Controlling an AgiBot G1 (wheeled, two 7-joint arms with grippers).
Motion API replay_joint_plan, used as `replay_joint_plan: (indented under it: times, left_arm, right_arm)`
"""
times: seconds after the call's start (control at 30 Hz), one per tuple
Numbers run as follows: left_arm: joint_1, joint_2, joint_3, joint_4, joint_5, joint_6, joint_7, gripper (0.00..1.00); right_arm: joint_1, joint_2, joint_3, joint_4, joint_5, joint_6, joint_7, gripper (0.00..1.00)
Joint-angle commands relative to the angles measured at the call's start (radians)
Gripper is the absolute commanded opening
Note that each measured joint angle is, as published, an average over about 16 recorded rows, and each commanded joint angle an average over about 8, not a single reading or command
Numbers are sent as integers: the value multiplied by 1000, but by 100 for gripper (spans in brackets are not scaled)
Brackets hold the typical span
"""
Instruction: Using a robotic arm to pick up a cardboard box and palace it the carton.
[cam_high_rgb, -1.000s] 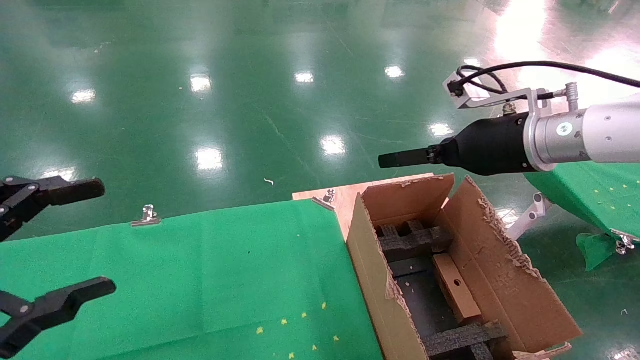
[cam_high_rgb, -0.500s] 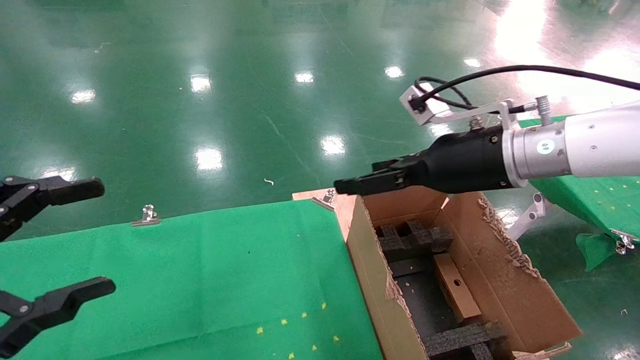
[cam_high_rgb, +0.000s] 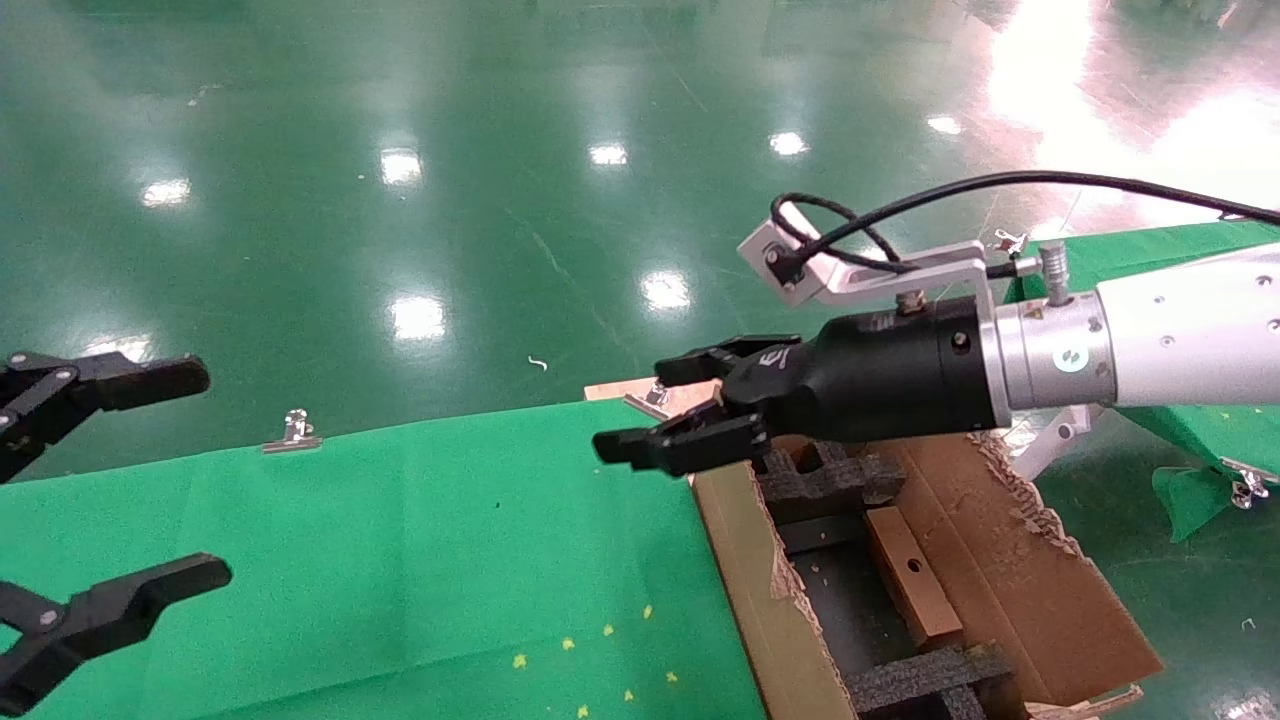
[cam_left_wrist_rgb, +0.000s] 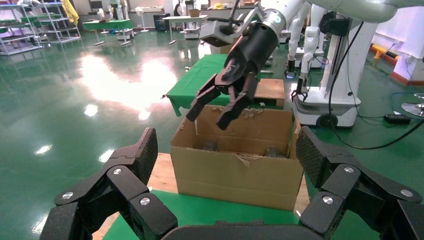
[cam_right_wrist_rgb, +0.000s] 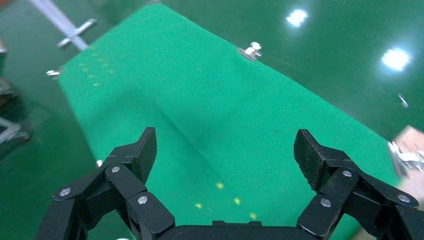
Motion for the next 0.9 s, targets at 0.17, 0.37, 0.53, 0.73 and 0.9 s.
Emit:
replay_joint_plan:
  times: [0.17,0.37,0.53,0.73,0.9]
  left_arm:
    - [0,0,0,0,0,0,0,100]
    - [0,0,0,0,0,0,0,100]
    - [0,0,0,0,0,0,0,100]
    - [0,0,0,0,0,0,0,100]
    - [0,0,-1,0,1,0,0,100]
  right_arm:
    - [-91,-16,116,0,60,-57,-128,100]
    - [-182,-33,232,1,120,-114,-256,100]
    - [-258,-46,329,1,170,-162,-362,100]
    - [-350,-63,445,2,231,-219,-490,100]
    - [-425,-76,540,2,280,-266,-595,100]
